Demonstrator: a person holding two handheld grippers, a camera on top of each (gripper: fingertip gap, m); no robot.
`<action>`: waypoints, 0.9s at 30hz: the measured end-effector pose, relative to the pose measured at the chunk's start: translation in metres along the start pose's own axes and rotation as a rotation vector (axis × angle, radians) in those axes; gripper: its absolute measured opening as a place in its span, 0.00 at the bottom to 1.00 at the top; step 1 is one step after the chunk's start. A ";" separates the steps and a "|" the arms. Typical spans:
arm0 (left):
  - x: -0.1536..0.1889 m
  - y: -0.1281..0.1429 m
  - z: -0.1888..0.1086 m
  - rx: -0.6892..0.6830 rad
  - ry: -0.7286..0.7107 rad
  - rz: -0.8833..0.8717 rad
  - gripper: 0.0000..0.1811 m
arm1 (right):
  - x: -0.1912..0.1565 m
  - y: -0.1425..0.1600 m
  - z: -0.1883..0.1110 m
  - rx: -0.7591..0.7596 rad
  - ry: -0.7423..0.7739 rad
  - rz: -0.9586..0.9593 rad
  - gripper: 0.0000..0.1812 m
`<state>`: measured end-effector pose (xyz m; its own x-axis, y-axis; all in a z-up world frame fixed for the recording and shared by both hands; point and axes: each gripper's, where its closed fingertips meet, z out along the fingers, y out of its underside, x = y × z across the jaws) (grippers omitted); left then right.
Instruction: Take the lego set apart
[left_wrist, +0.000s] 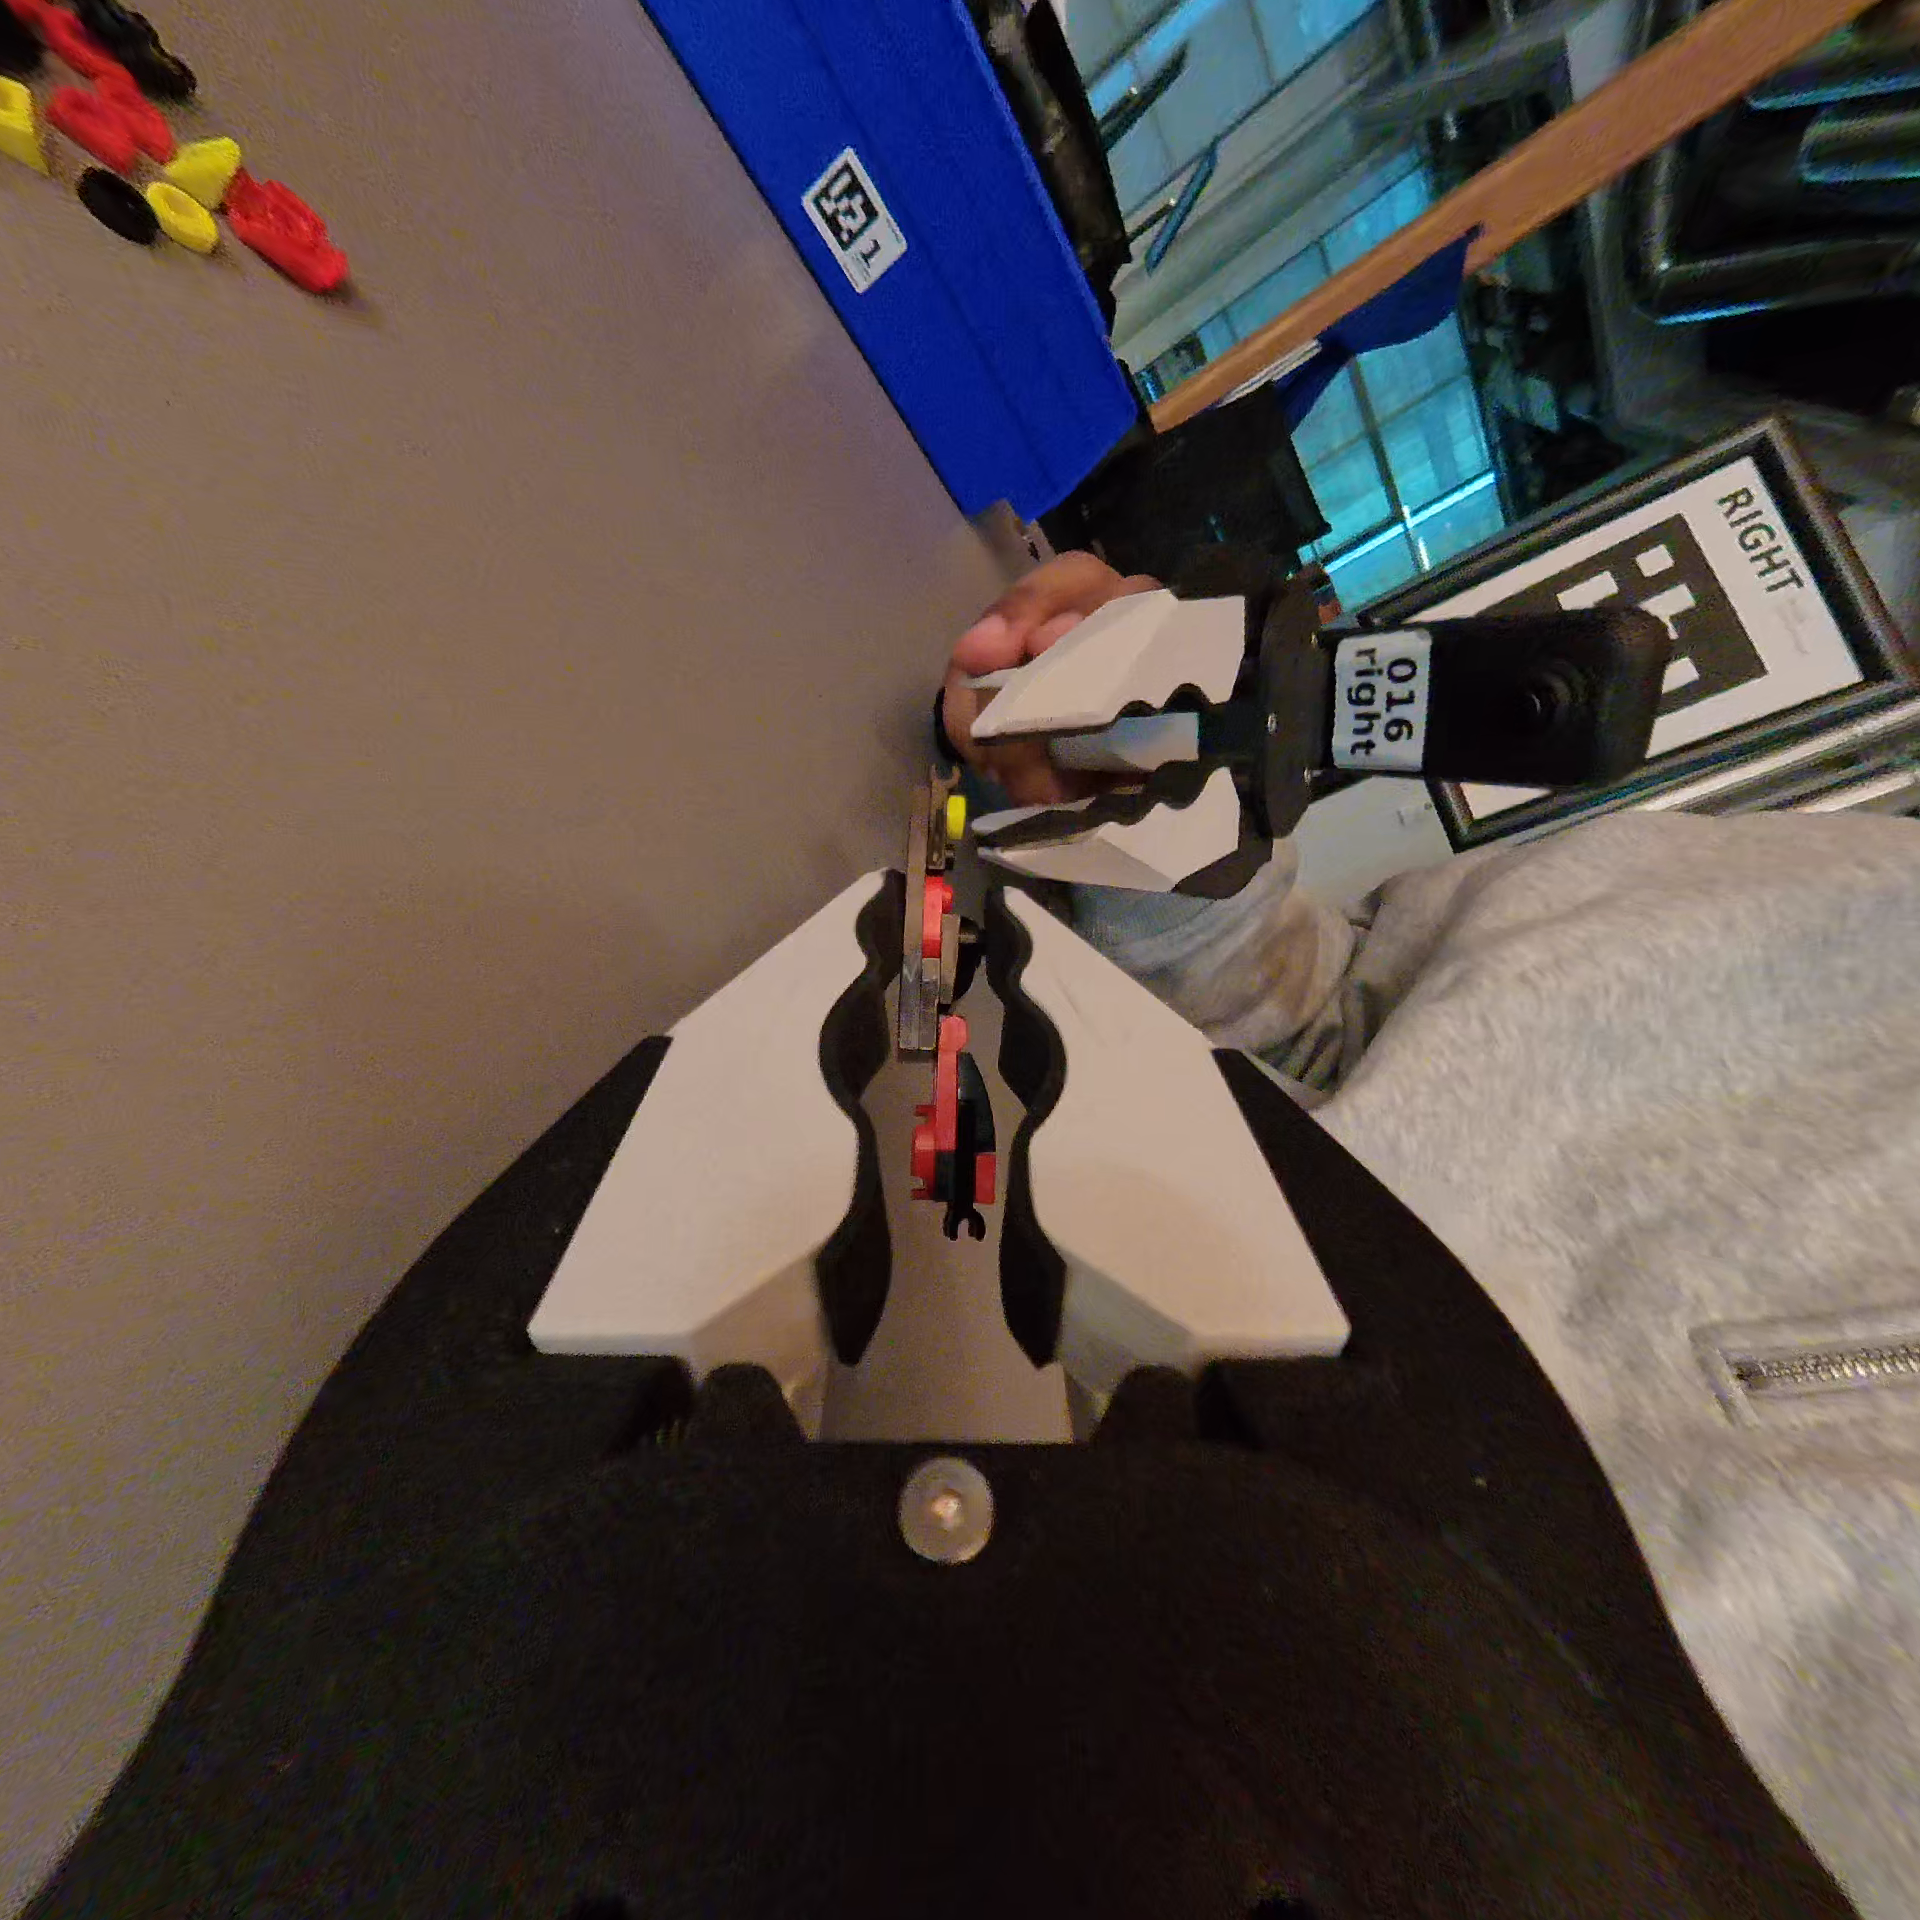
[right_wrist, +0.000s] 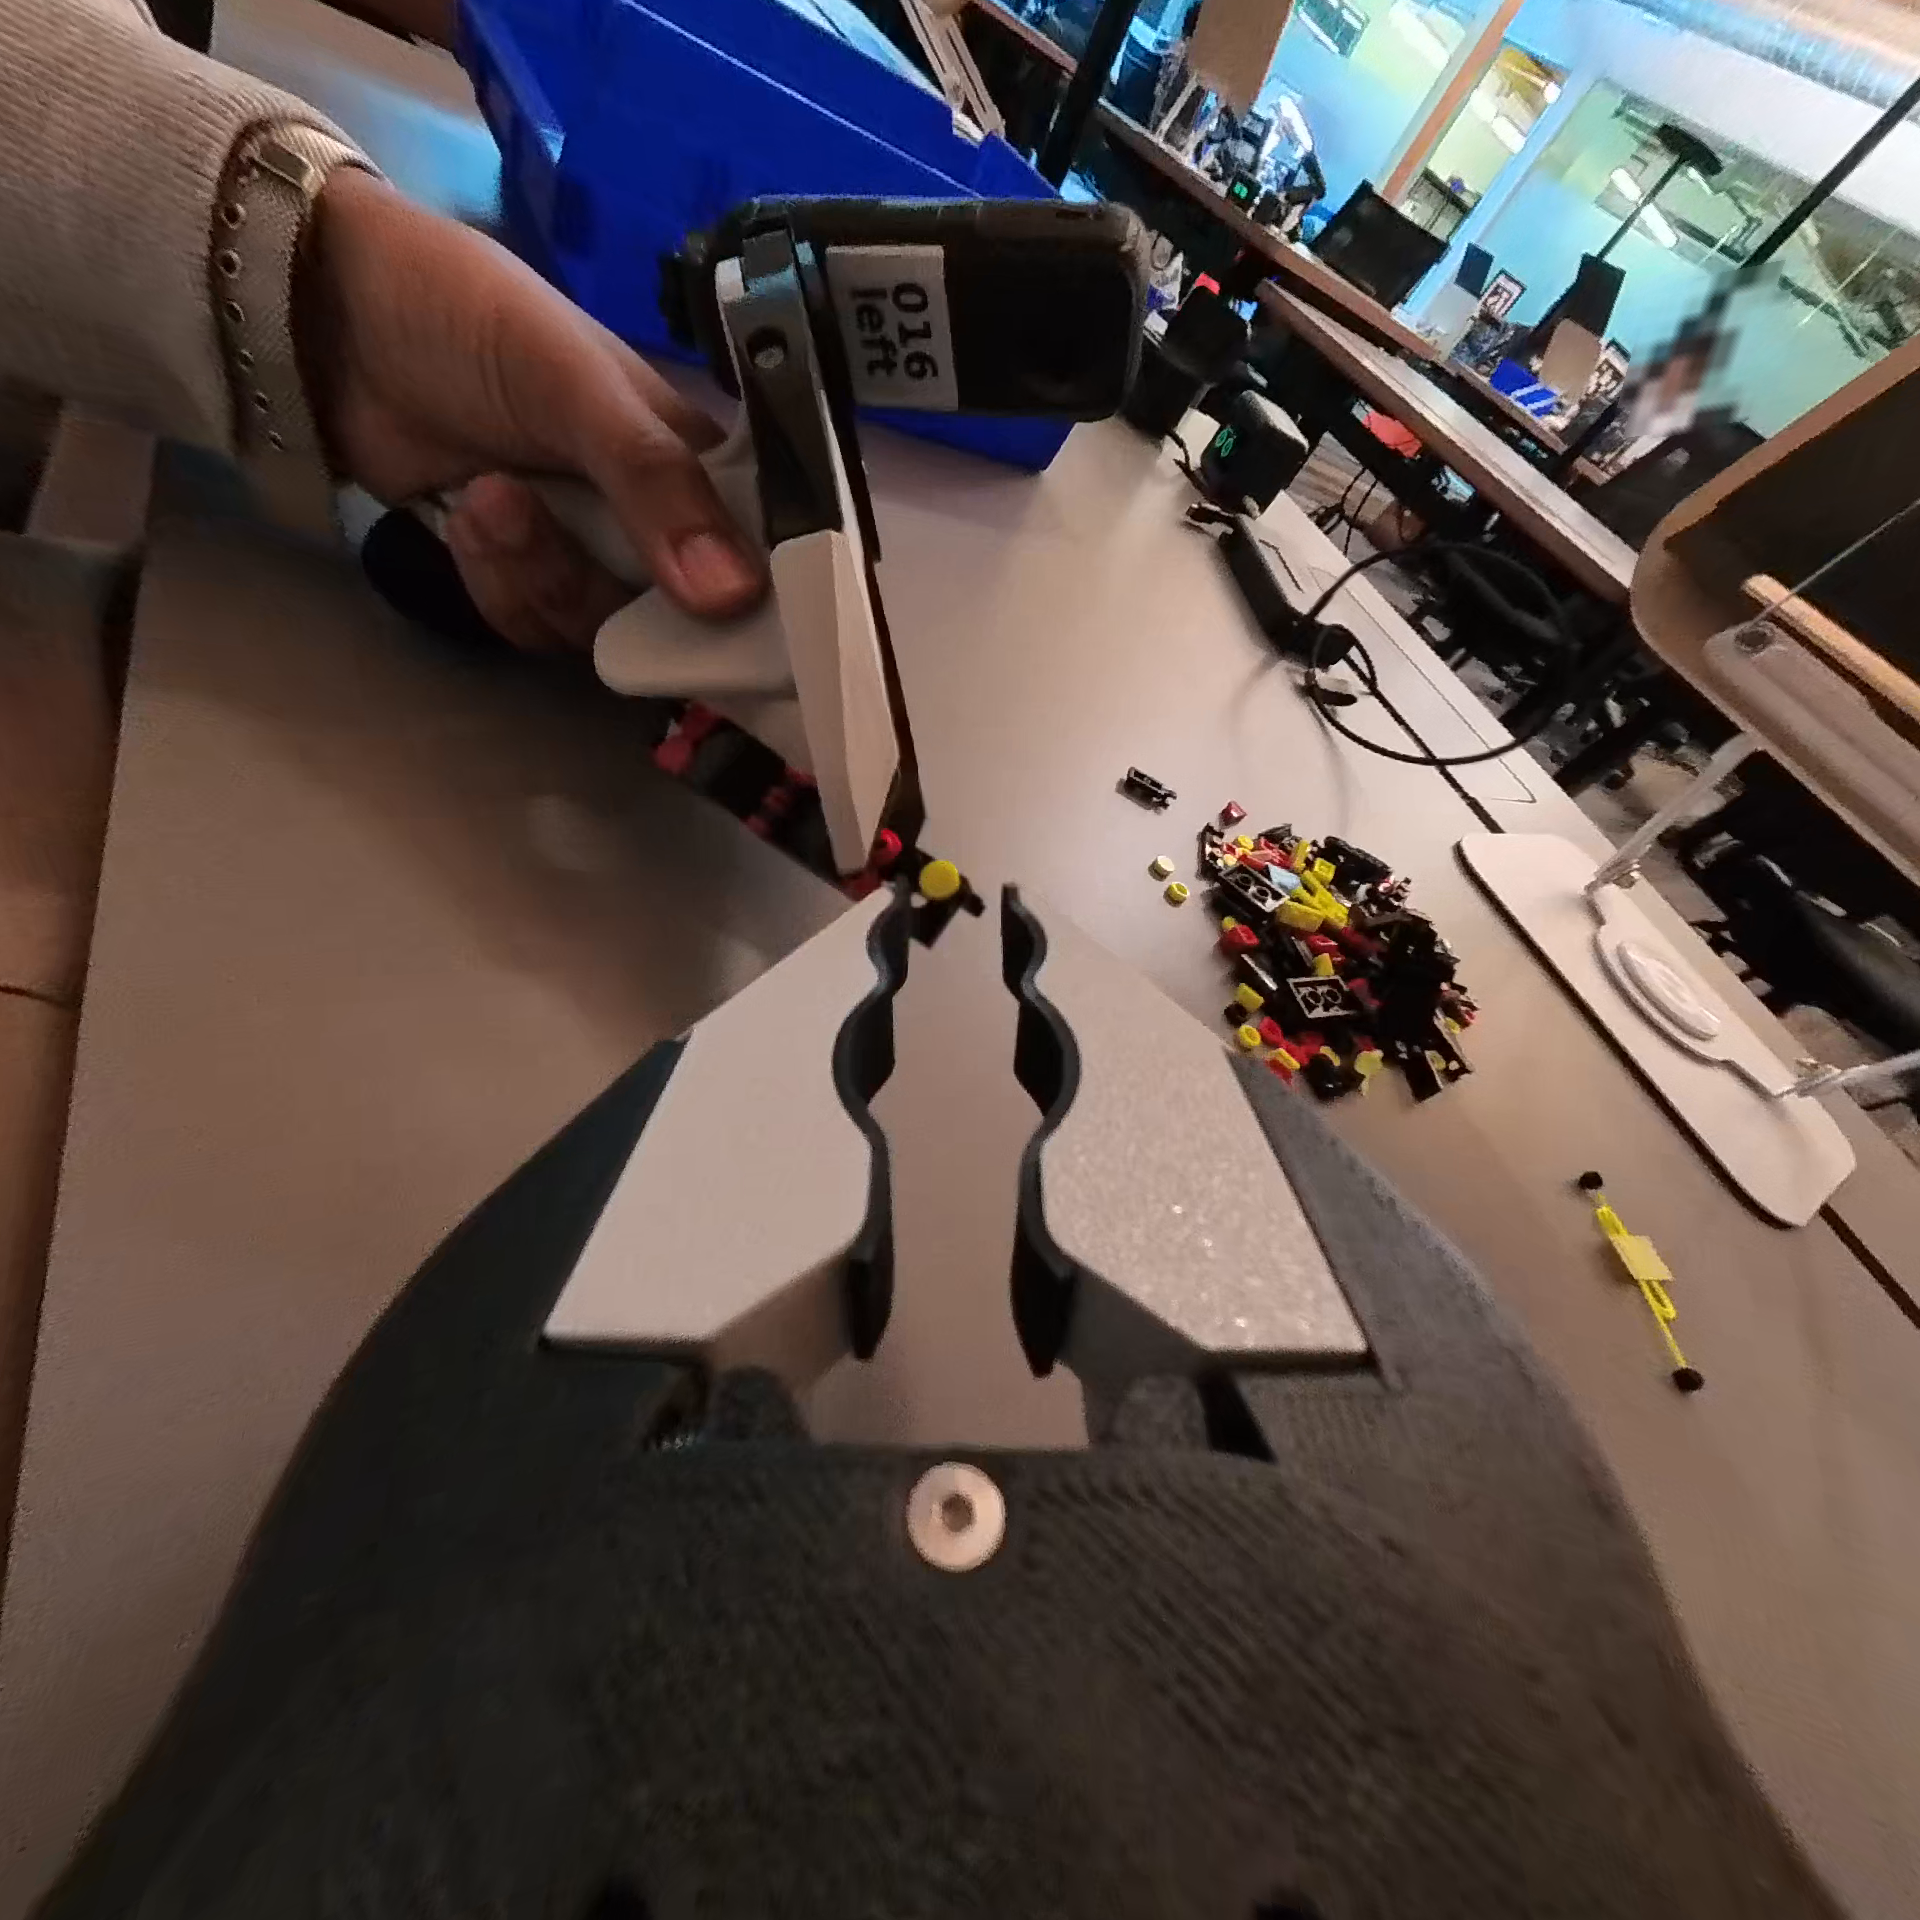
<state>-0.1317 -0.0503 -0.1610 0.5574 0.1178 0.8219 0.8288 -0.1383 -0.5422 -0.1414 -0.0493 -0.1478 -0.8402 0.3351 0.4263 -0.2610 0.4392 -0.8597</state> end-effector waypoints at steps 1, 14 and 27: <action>0.000 0.002 0.001 -0.015 0.000 0.004 0.07 | 0.000 -0.001 -0.001 0.009 -0.004 0.001 0.08; -0.018 0.032 0.011 -0.216 -0.165 0.084 0.07 | -0.031 0.028 0.007 -0.175 -0.101 -0.246 0.03; -0.037 0.012 -0.001 -0.112 -0.303 0.089 0.08 | -0.023 -0.032 -0.005 0.055 -0.086 -0.114 0.00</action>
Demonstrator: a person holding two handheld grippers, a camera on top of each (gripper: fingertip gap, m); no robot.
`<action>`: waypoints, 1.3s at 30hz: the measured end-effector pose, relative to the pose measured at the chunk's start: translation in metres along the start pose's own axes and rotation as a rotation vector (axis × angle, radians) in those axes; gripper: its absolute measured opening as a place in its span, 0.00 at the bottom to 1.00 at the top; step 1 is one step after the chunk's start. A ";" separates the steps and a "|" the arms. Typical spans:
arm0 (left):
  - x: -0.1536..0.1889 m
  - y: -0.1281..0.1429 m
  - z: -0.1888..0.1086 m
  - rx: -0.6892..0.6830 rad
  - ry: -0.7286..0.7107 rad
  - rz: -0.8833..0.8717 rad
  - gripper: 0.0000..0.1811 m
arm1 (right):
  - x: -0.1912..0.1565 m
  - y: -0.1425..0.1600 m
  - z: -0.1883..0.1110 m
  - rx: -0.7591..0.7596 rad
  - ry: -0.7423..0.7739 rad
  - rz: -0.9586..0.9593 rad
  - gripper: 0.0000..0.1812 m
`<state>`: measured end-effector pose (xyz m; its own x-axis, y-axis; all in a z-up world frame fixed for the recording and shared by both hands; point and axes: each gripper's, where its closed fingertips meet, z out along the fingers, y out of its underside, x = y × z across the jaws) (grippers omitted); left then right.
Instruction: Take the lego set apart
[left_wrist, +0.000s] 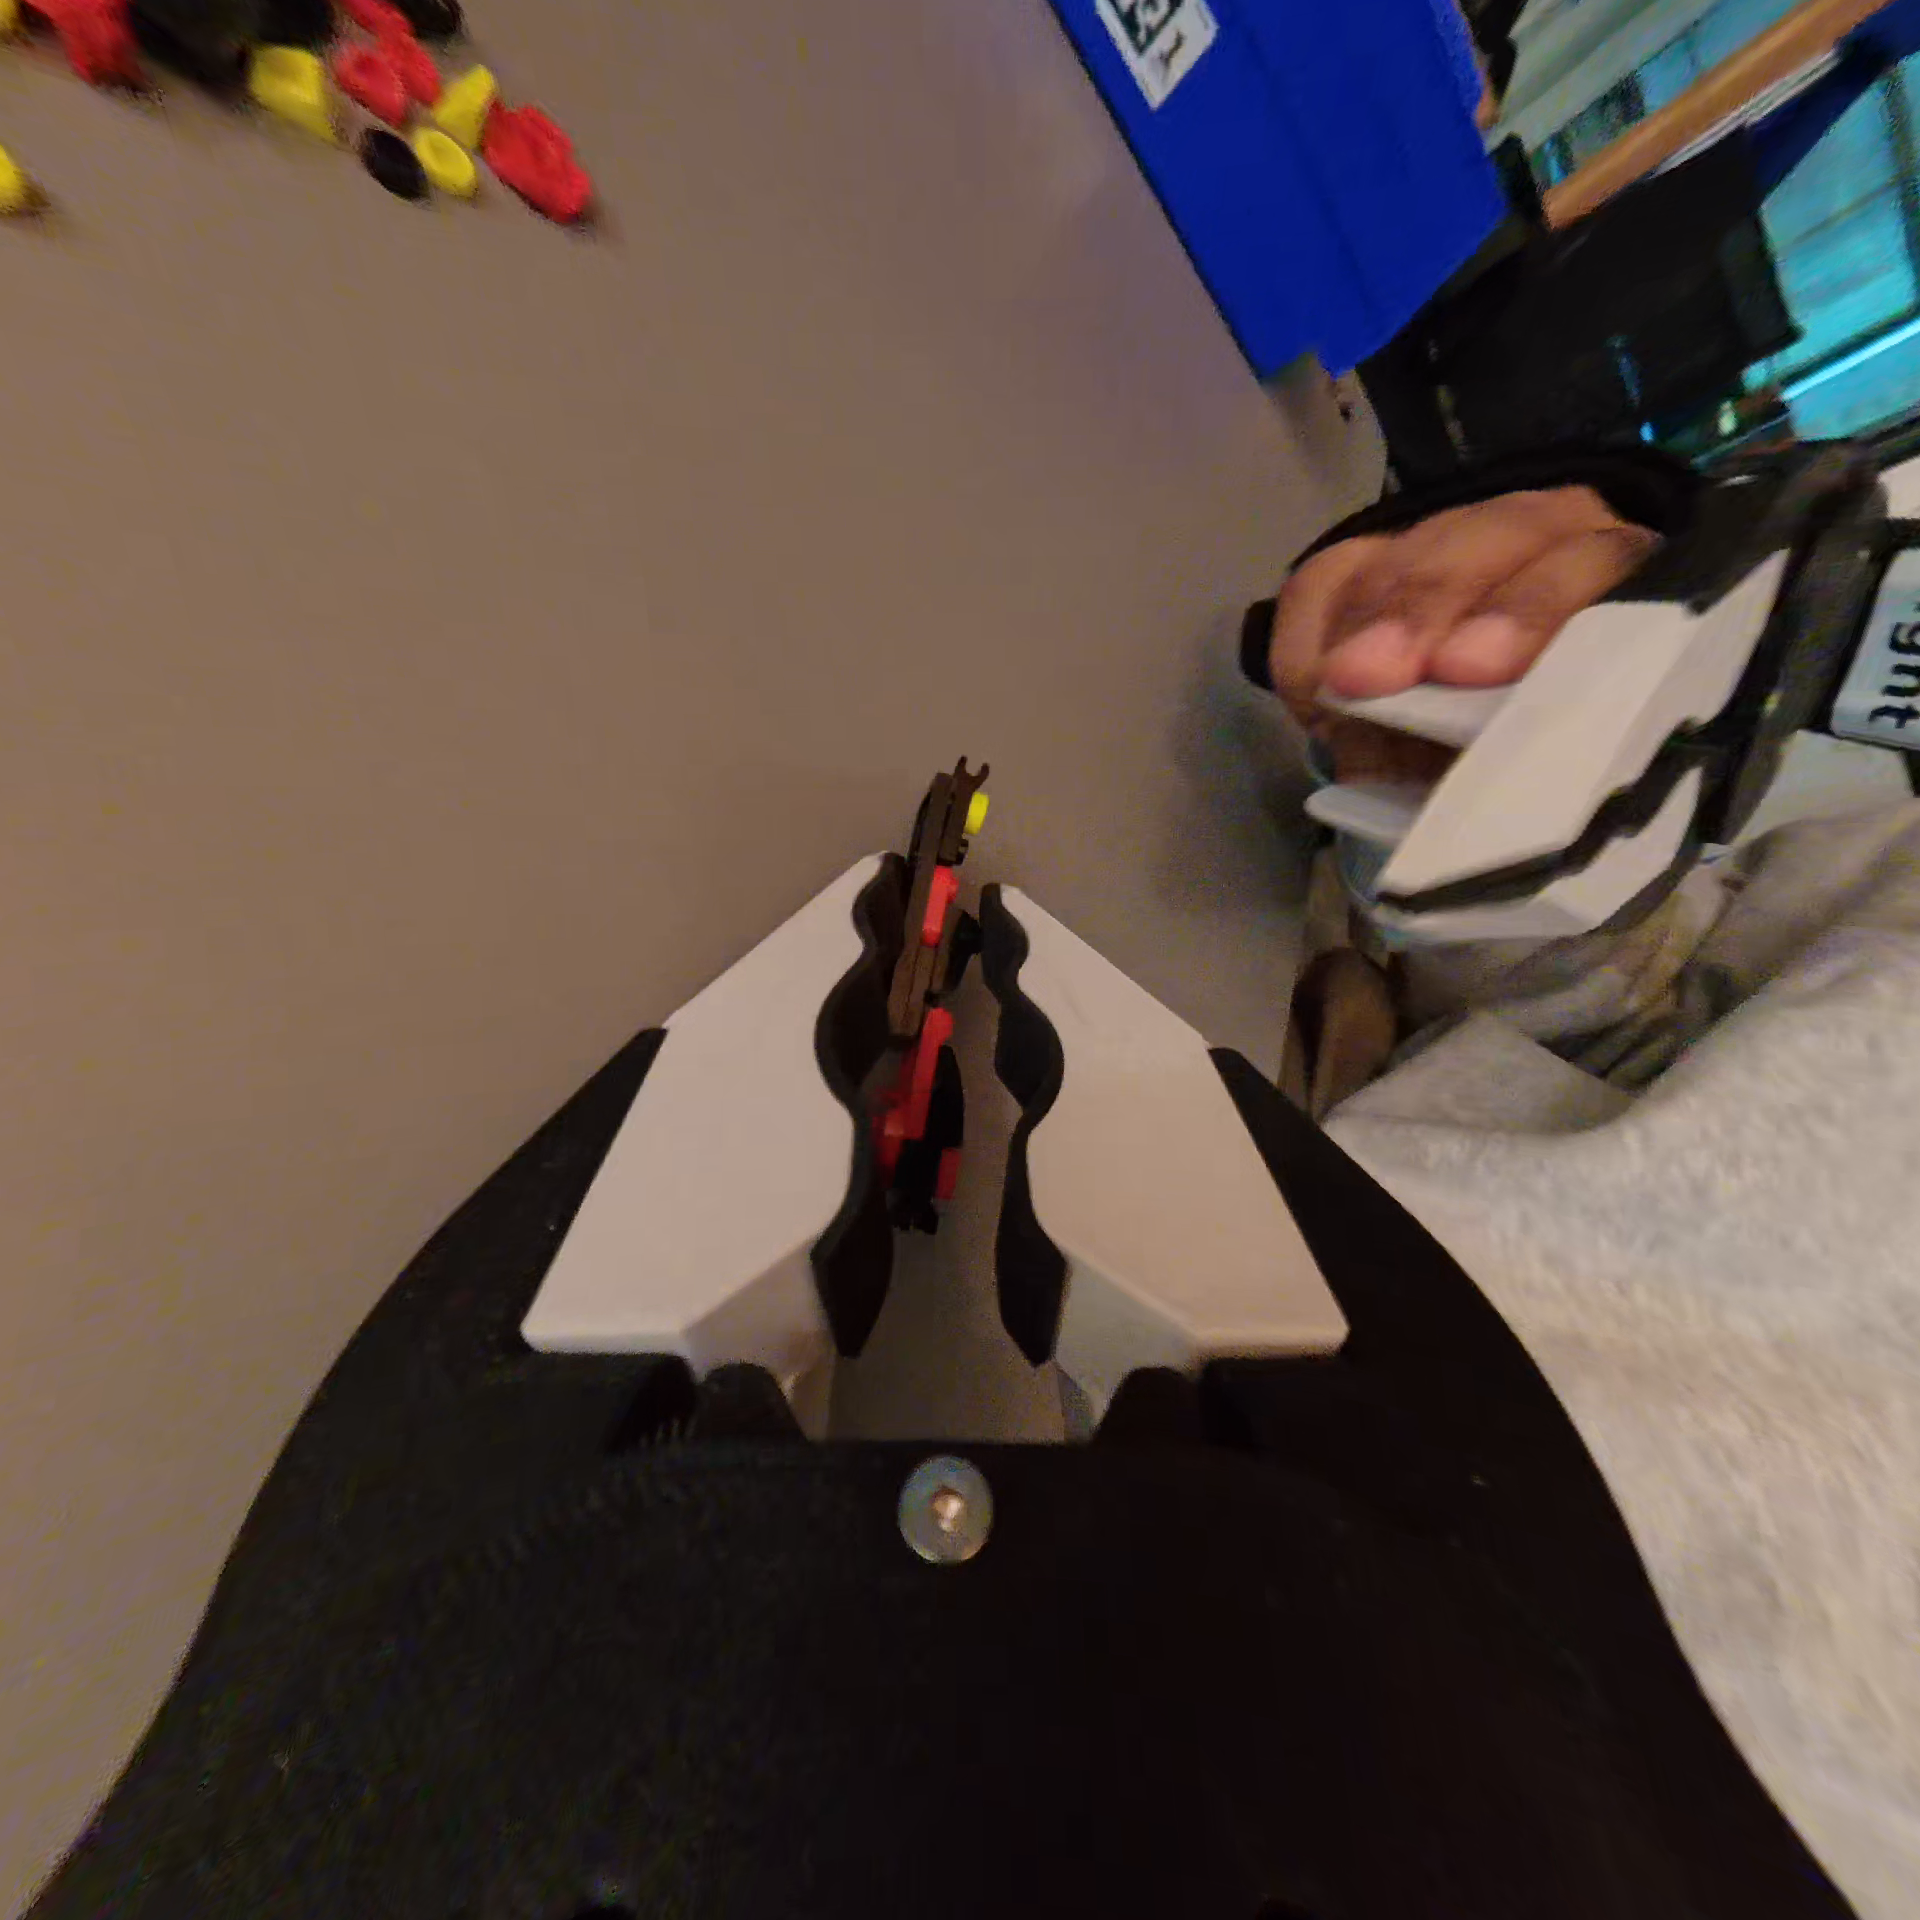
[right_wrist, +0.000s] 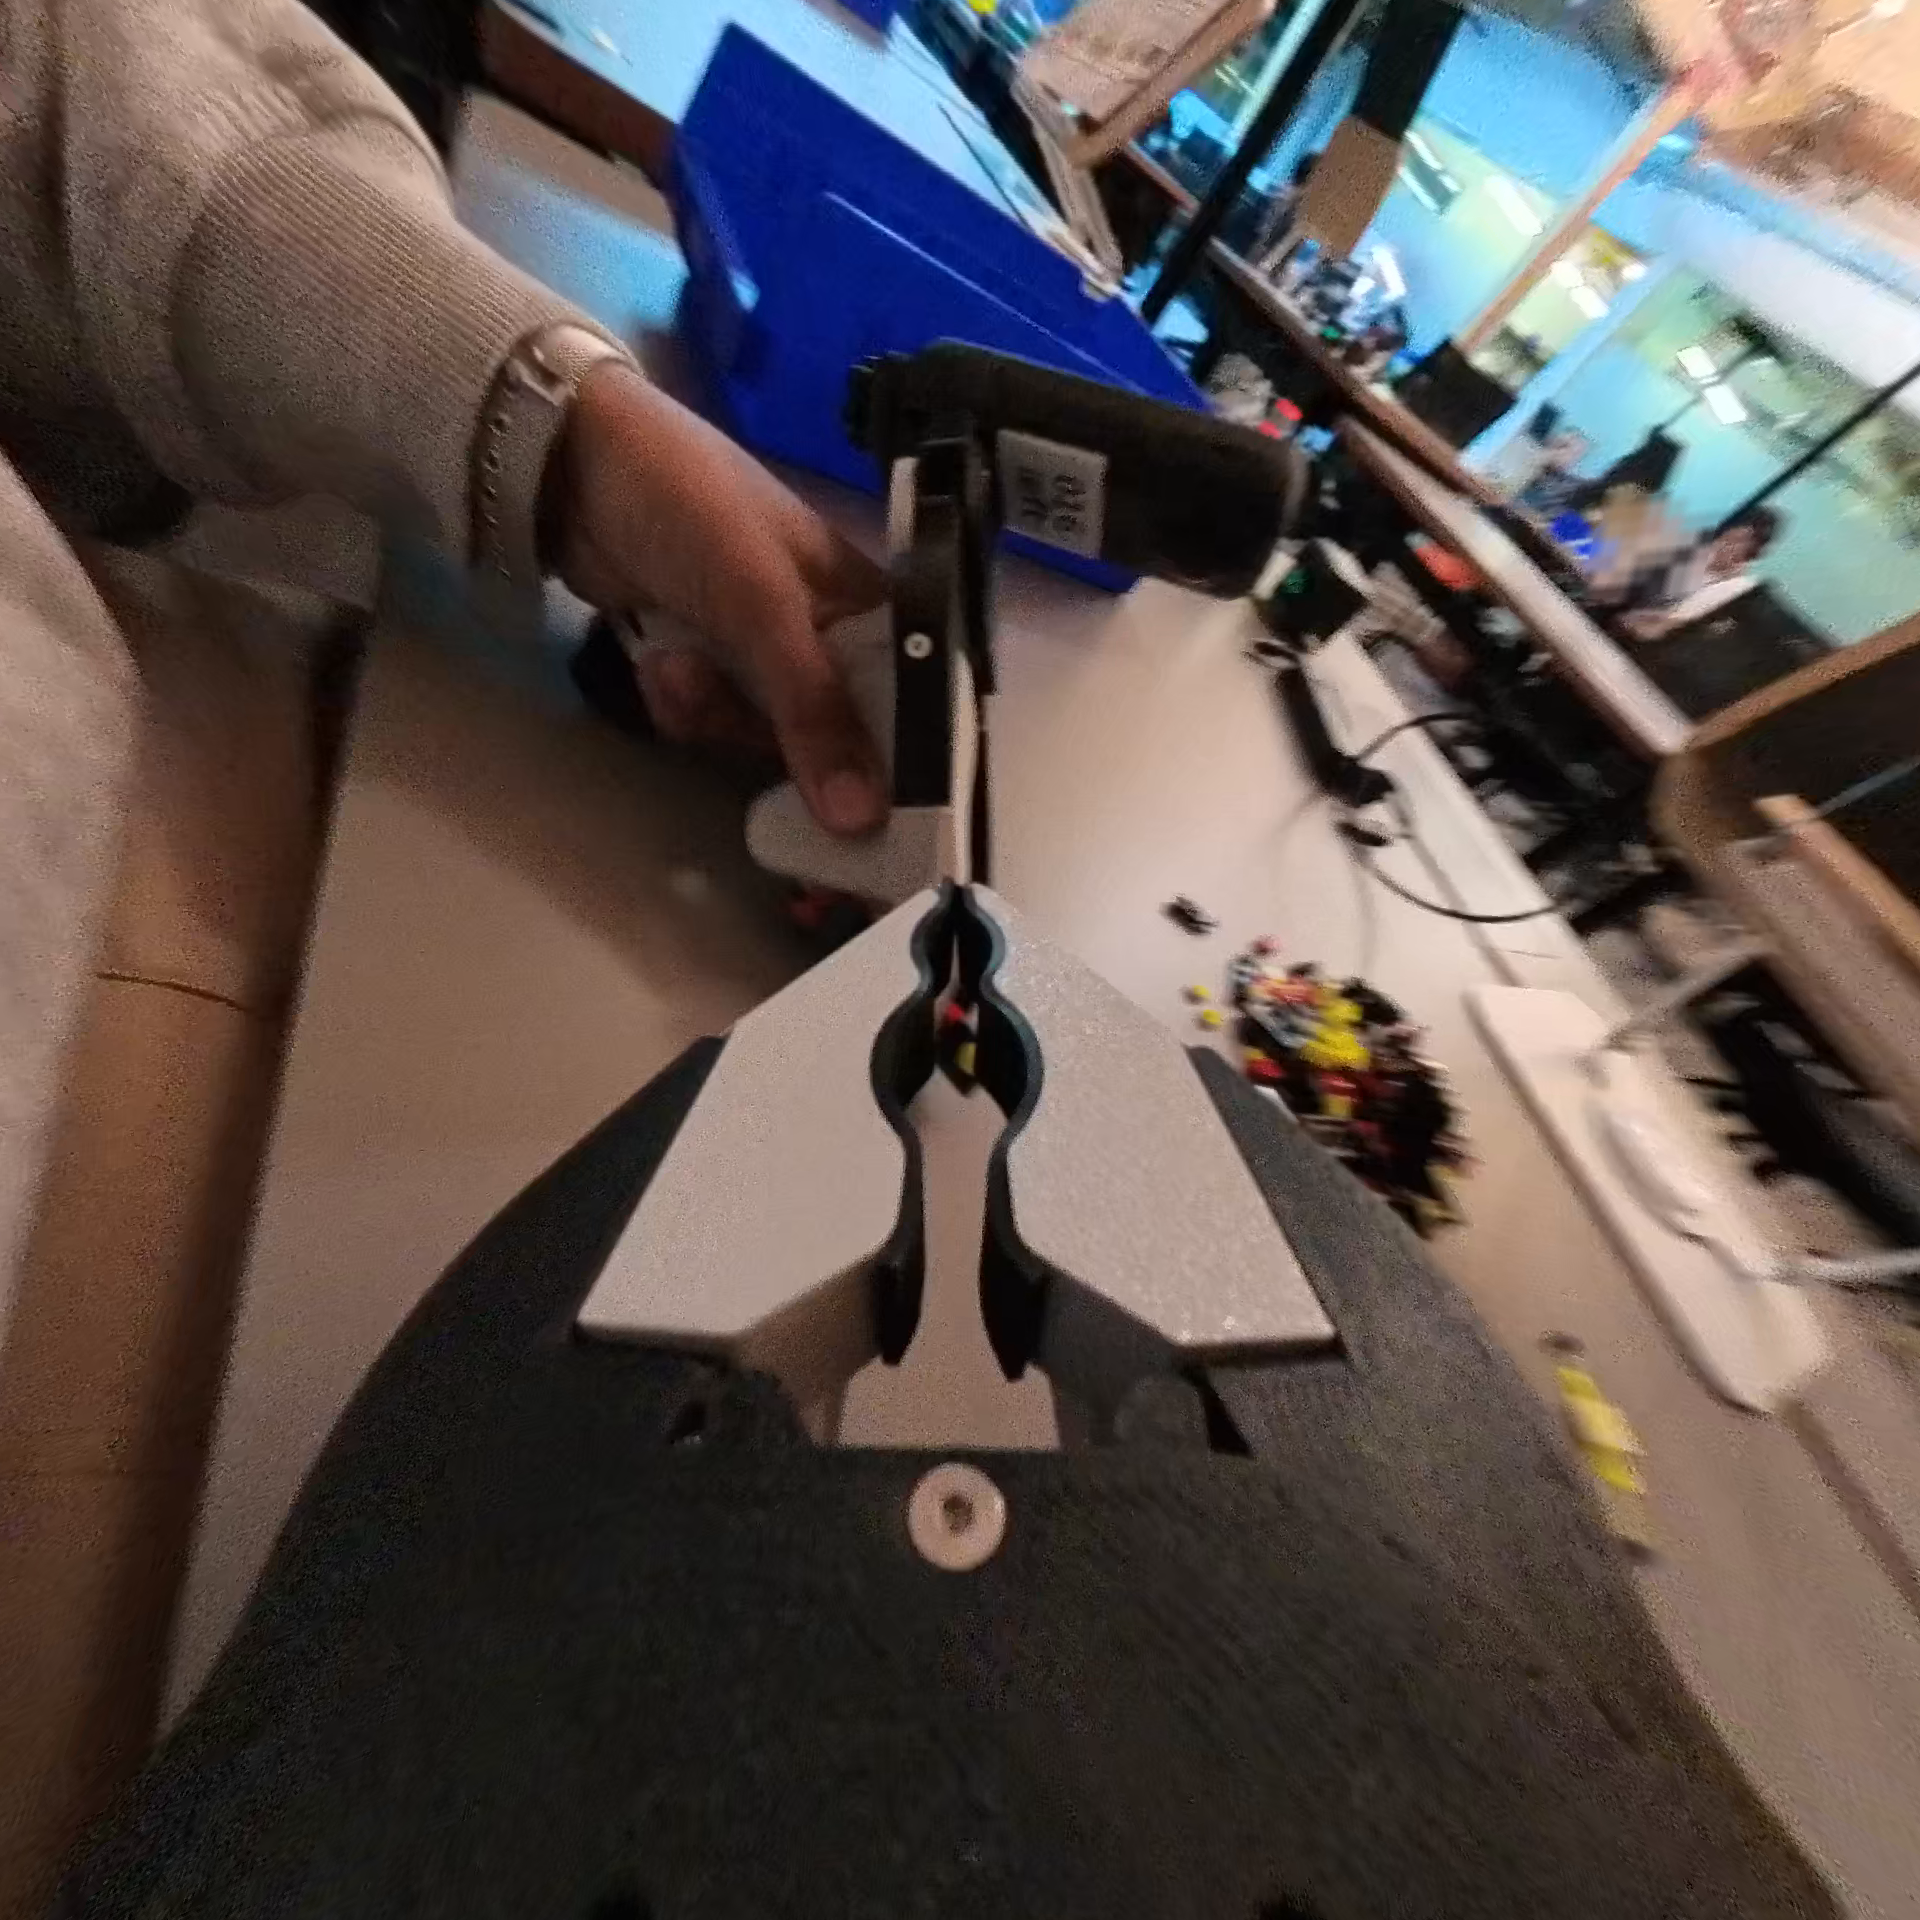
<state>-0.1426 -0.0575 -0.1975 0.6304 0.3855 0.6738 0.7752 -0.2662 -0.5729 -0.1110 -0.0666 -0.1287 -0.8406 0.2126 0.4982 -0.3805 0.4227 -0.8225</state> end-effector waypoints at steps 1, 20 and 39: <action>0.000 -0.001 -0.003 0.009 0.030 -0.022 0.08 | 0.008 0.000 -0.004 -0.031 0.047 -0.050 0.00; 0.020 0.022 -0.003 -0.132 0.170 -0.017 0.07 | -0.019 0.057 0.023 -0.306 0.017 -0.283 0.09; 0.018 0.010 -0.003 -0.039 0.144 -0.006 0.07 | -0.014 0.058 0.022 -0.344 0.041 -0.324 0.03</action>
